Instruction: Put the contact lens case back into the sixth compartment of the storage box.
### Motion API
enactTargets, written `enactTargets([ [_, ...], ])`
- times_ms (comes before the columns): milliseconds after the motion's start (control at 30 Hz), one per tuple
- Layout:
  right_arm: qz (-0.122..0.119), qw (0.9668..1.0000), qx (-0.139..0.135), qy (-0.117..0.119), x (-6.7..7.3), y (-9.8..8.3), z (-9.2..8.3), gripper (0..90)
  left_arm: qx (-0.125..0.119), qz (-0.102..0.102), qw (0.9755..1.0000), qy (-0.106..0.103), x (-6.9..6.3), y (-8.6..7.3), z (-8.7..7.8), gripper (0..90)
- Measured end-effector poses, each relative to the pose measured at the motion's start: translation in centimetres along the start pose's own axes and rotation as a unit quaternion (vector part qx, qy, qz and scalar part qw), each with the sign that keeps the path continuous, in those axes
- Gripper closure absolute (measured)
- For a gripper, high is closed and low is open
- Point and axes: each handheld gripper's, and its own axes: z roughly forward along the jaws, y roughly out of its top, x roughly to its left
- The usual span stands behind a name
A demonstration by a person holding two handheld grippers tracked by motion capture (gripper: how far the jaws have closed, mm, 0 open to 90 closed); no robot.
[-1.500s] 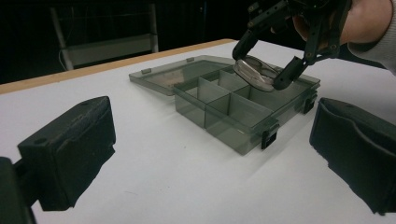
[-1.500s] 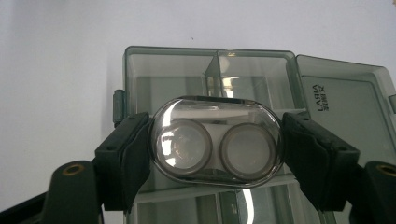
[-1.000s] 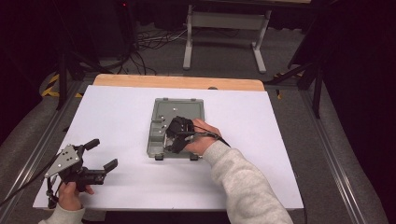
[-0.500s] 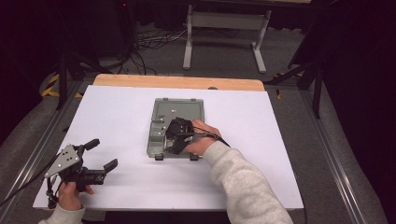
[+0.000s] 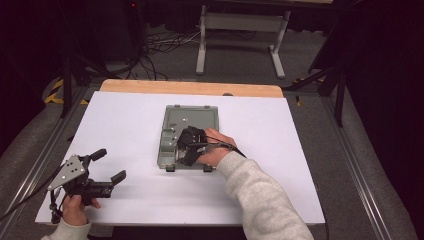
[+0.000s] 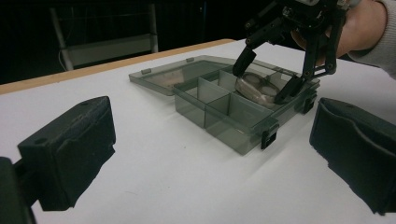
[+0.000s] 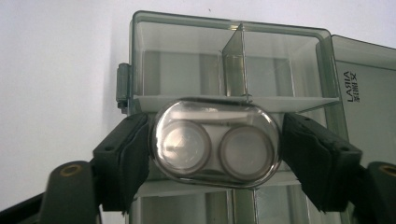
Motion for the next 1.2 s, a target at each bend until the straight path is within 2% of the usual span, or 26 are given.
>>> enactTargets([
  [33,0.000,1.0000,0.000,0.000,0.0,0.0,0.0,24.6,0.000,0.000,1.0000,0.000,0.0,0.0,0.0,1.1],
  [67,0.004,1.0000,-0.008,-0.001,0.0,0.0,-0.1,20.2,0.000,0.000,1.0000,0.000,0.0,0.0,0.0,1.1],
  [400,0.011,0.9996,-0.023,-0.007,-0.1,-0.1,-0.6,13.3,0.001,0.000,1.0000,0.000,0.0,0.0,0.0,1.1],
  [700,0.033,0.9974,-0.062,-0.013,-0.3,0.2,-1.8,2.7,0.000,-0.003,1.0000,0.000,0.0,0.0,0.1,1.1],
  [1000,0.039,0.9951,-0.088,-0.024,0.0,0.4,-3.1,0.5,0.002,-0.002,1.0000,-0.004,-0.1,-0.1,0.1,1.1],
  [1200,0.037,0.9944,-0.095,-0.030,0.2,0.5,-3.7,0.5,0.003,0.001,1.0000,-0.002,0.0,0.0,0.0,1.1],
])
